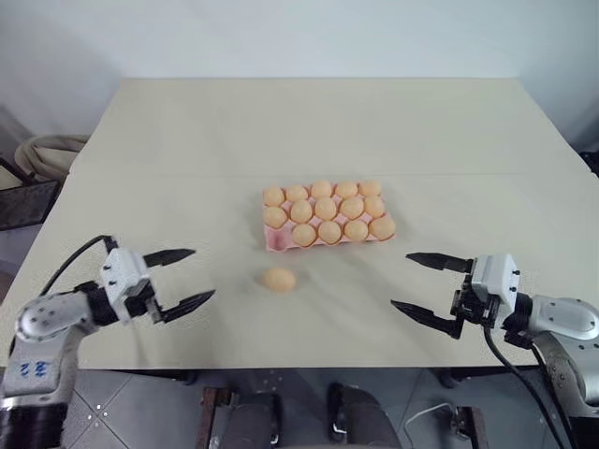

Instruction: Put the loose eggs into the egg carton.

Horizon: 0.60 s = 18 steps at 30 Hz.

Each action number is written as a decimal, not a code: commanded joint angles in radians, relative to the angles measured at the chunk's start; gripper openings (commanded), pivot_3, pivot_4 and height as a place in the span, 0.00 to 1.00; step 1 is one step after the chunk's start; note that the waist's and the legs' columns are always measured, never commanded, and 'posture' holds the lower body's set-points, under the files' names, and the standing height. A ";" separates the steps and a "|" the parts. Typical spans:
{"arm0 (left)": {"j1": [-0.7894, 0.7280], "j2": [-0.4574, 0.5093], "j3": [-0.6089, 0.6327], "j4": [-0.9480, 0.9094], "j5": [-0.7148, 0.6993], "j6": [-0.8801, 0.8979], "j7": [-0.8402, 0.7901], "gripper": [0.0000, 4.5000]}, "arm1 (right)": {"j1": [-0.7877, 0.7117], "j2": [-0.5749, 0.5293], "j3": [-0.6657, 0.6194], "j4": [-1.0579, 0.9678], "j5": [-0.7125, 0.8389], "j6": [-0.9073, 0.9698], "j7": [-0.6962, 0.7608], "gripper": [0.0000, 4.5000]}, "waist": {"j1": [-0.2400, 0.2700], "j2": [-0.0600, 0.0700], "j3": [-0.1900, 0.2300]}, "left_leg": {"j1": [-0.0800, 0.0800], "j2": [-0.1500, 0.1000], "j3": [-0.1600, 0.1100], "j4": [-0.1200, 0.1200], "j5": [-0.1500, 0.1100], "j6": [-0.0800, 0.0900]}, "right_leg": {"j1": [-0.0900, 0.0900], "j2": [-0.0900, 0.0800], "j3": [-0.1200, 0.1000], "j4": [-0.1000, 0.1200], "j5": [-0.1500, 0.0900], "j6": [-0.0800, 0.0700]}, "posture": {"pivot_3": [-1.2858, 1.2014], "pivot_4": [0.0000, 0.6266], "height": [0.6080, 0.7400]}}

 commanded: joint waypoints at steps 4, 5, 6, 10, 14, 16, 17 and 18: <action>0.012 -0.003 0.007 -0.091 -0.036 -0.020 0.009 0.98 | -0.009 -0.014 -0.042 0.038 0.023 -0.051 0.046 1.00 | 0.004 0.000 0.000 | 0.000 0.000 0.000 0.000 0.000 0.000 | 0.000 -0.001 0.000 -0.001 0.000 0.000 | 0.52 0.24 1.00; 0.004 -0.008 -0.007 -0.110 -0.038 -0.004 0.021 0.98 | -0.009 -0.014 -0.043 0.039 0.024 -0.052 0.047 1.00 | 0.002 0.000 0.000 | 0.000 0.000 0.000 0.000 0.000 0.000 | 0.000 -0.001 0.000 -0.001 0.000 0.000 | 0.52 0.24 1.00; -0.006 -0.013 -0.020 -0.124 -0.035 0.011 0.034 0.98 | -0.009 -0.013 -0.044 0.040 0.025 -0.053 0.048 1.00 | 0.002 0.000 0.000 | 0.000 0.000 0.000 0.000 0.000 0.000 | 0.000 -0.001 0.000 -0.001 0.000 0.000 | 0.52 0.24 1.00; -0.060 -0.021 -0.090 -0.152 -0.037 0.077 0.052 0.98 | -0.005 -0.019 -0.063 0.041 0.030 -0.061 0.050 1.00 | 0.001 0.000 0.000 | 0.000 0.000 0.000 -0.002 0.000 0.000 | 0.000 0.000 0.000 -0.001 0.000 0.000 | 0.52 0.24 1.00; -0.173 -0.069 -0.200 -0.130 0.010 0.113 0.096 0.98 | 0.010 -0.029 -0.086 0.029 0.031 -0.052 0.044 1.00 | 0.002 0.000 0.000 | 0.000 0.000 0.000 -0.004 0.002 0.001 | -0.001 0.000 -0.001 0.000 0.000 0.000 | 0.52 0.24 1.00; -0.221 -0.093 -0.250 -0.104 0.042 0.107 0.105 0.98 | 0.021 -0.031 -0.092 0.016 0.031 -0.047 0.037 1.00 | 0.003 0.000 0.000 | 0.000 0.000 0.000 -0.003 0.002 0.001 | 0.000 0.000 -0.001 0.000 0.000 0.000 | 0.52 0.24 1.00; -0.248 -0.107 -0.275 -0.078 0.064 0.094 0.110 0.98 | 0.029 -0.030 -0.096 0.005 0.032 -0.044 0.032 1.00 | 0.003 0.000 0.000 | 0.000 -0.001 0.000 -0.003 0.002 0.001 | 0.000 0.000 -0.001 0.000 0.000 0.001 | 0.52 0.24 1.00; -0.268 -0.120 -0.293 -0.058 0.074 0.088 0.111 0.98 | 0.036 -0.029 -0.099 -0.005 0.032 -0.041 0.026 1.00 | 0.003 0.000 0.000 | 0.000 -0.001 0.000 -0.003 0.002 0.001 | 0.000 0.000 -0.001 0.000 0.001 0.001 | 0.52 0.24 1.00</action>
